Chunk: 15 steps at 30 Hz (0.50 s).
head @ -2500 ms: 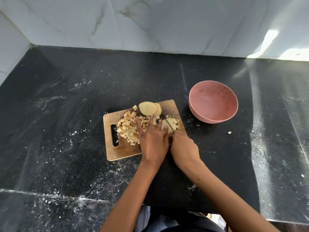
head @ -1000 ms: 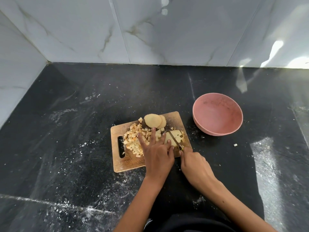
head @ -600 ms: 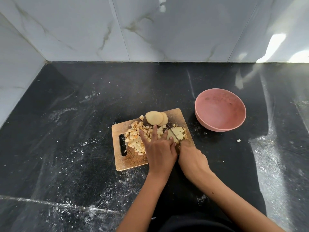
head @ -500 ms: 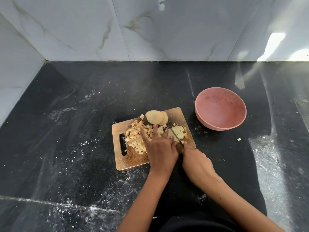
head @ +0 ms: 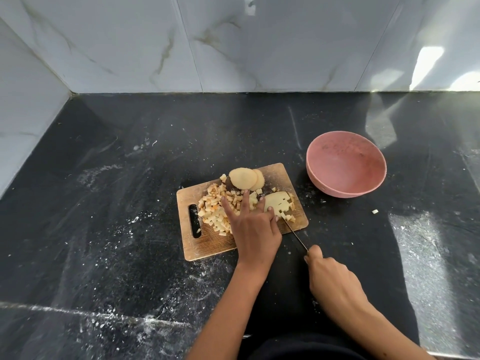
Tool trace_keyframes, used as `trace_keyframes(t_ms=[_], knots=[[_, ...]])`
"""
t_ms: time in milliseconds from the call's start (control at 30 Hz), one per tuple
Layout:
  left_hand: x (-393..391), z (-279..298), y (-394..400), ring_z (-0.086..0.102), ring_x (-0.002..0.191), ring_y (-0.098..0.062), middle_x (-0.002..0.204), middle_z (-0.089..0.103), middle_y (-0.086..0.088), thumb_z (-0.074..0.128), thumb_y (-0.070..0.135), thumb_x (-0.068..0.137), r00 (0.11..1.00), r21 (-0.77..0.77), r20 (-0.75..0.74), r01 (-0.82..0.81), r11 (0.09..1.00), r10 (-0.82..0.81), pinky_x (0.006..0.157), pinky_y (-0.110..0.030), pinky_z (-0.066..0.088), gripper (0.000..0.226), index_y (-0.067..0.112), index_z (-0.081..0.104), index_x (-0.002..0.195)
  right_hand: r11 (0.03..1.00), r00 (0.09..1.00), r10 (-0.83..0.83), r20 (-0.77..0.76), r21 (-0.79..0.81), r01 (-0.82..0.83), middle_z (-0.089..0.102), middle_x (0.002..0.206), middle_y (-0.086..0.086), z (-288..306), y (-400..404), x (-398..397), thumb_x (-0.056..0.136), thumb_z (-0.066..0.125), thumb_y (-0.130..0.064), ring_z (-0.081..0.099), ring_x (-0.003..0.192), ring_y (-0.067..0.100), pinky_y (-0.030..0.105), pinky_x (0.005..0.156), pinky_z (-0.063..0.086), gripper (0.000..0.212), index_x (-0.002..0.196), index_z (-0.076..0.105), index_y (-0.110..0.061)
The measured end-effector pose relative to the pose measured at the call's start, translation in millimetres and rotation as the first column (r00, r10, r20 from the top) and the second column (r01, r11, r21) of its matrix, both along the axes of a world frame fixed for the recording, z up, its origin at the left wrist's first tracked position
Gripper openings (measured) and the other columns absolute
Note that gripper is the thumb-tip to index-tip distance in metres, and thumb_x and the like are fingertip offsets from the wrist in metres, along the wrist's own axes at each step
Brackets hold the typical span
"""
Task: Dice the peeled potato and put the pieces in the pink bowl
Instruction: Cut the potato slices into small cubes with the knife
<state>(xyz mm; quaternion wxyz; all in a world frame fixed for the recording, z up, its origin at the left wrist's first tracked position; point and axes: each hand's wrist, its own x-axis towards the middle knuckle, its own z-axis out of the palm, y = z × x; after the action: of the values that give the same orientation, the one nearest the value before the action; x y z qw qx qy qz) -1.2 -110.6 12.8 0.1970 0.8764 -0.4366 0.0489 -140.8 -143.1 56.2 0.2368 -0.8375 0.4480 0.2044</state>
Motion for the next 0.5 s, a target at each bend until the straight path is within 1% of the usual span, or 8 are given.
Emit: trace_keyframes(t_ms=[67, 200, 333, 433, 500], knots=[[0.7, -0.3, 0.5, 0.055, 0.123, -0.032, 0.103, 0.074, 0.001, 0.082, 0.022, 0.07, 1.0, -0.013, -0.001, 0.009, 1.0, -0.009, 0.113, -0.058, 0.001, 0.012, 0.022, 0.077, 0.081, 0.999, 0.999, -0.034, 0.034, 0.02, 0.034, 0.045, 0.072, -0.003, -0.3, -1.0, -1.6, 0.105, 0.02, -0.032, 0.063, 0.088, 0.027, 0.033, 0.065, 0.042, 0.02, 0.095, 0.029, -0.017], [0.9, 1.6, 1.1, 0.057, 0.121, -0.032, 0.102, 0.074, 0.0, 0.084, 0.021, 0.069, 1.0, -0.033, 0.002, 0.016, 0.999, -0.016, 0.112, -0.056, 0.0, 0.013, 0.022, 0.077, 0.08, 0.996, 0.985, -0.083, 0.152, 0.044, 0.077, 0.051, 0.073, 0.0, 1.9, -7.5, 1.2, 0.104, 0.025, -0.035, 0.061, 0.079, 0.027, 0.035, 0.065, 0.044, 0.026, 0.092, 0.037, -0.015], [2.9, 0.6, 6.2, 0.051, 0.128, -0.033, 0.107, 0.073, -0.001, 0.081, 0.021, 0.073, 0.998, -0.035, 0.017, 0.053, 0.998, -0.052, 0.113, -0.056, -0.004, 0.014, 0.022, 0.077, 0.086, 0.992, 0.956, -0.123, 0.267, 0.057, 0.112, 0.056, 0.071, 0.003, 10.7, -12.8, 6.3, 0.102, 0.03, -0.036, 0.058, 0.069, 0.023, 0.039, 0.063, 0.046, 0.029, 0.087, 0.042, -0.016], [2.4, 1.4, 9.2, 0.048, 0.13, -0.034, 0.106, 0.073, 0.0, 0.081, 0.022, 0.074, 0.999, -0.044, 0.019, 0.036, 0.998, -0.035, 0.113, -0.056, -0.003, 0.011, 0.023, 0.077, 0.084, 0.991, 0.954, -0.128, 0.272, 0.064, 0.114, 0.057, 0.075, 0.004, 13.2, -15.8, 14.4, 0.102, 0.03, -0.037, 0.059, 0.073, 0.024, 0.039, 0.067, 0.048, 0.028, 0.089, 0.043, -0.016], [2.3, 2.3, 9.2, 0.048, 0.13, -0.034, 0.105, 0.073, 0.001, 0.08, 0.024, 0.074, 1.0, -0.049, 0.024, 0.018, 0.999, -0.017, 0.114, -0.055, -0.005, 0.008, 0.023, 0.077, 0.081, 0.993, 0.962, -0.117, 0.248, 0.064, 0.104, 0.059, 0.081, 0.005, 12.7, -16.9, 22.2, 0.102, 0.029, -0.037, 0.06, 0.078, 0.026, 0.038, 0.068, 0.048, 0.027, 0.095, 0.044, -0.015]])
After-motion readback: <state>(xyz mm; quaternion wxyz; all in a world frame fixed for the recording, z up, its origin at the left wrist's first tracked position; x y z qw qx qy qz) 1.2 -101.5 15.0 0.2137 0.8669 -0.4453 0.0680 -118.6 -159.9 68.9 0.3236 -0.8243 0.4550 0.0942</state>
